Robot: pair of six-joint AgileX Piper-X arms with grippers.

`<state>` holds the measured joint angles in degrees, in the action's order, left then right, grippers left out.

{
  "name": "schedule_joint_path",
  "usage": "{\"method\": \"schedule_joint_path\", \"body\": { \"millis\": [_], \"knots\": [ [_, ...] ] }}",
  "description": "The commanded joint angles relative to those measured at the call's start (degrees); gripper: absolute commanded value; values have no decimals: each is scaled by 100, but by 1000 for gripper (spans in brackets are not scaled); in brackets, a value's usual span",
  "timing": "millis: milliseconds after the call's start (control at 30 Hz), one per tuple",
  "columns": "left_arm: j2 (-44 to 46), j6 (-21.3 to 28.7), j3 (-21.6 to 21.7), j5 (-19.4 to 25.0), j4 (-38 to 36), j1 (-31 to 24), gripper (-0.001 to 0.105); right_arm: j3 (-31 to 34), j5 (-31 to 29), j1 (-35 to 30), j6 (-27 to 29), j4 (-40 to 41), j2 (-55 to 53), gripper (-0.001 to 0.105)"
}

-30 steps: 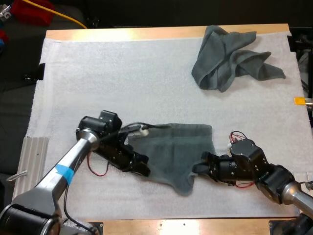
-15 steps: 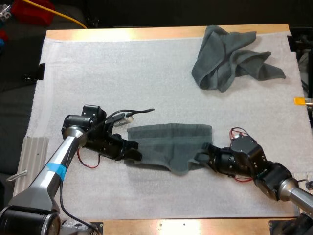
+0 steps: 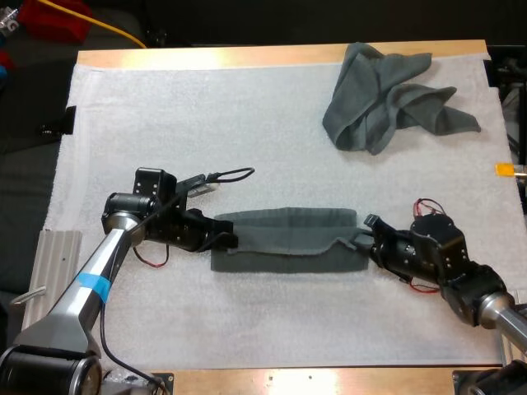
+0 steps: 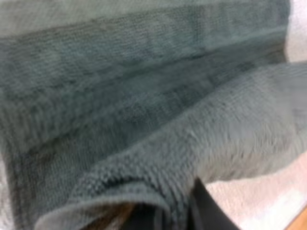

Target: Pick towel from pile, fold and stack

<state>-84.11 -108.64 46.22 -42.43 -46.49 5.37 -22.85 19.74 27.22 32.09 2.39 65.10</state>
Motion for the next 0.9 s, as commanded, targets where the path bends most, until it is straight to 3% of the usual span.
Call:
{"method": "schedule_joint_path", "body": {
  "millis": [0, 267, 367, 533, 600, 867],
  "knots": [
    [8, -41, 30, 73, 53, -5, 0, -49, -41, -38, -3, -58, 5, 1],
    [8, -41, 30, 105, 170, -5, 2, -49, 328, -38, -25, -560, 458, 2],
    [8, -41, 30, 105, 170, -5, 17, -49, 348, -38, -25, -697, 537, 13],
    [8, -41, 30, 105, 243, -5, 64, -49, 337, -38, -25, -1034, 537, 50],
    [8, -50, 30, 93, 291, -5, 72, -49, 337, -38, -20, -1254, 537, 59],
    [8, -59, 165, -93, 367, -5, 66, -49, 372, -38, 176, -1913, 537, 61]
  ]
}}
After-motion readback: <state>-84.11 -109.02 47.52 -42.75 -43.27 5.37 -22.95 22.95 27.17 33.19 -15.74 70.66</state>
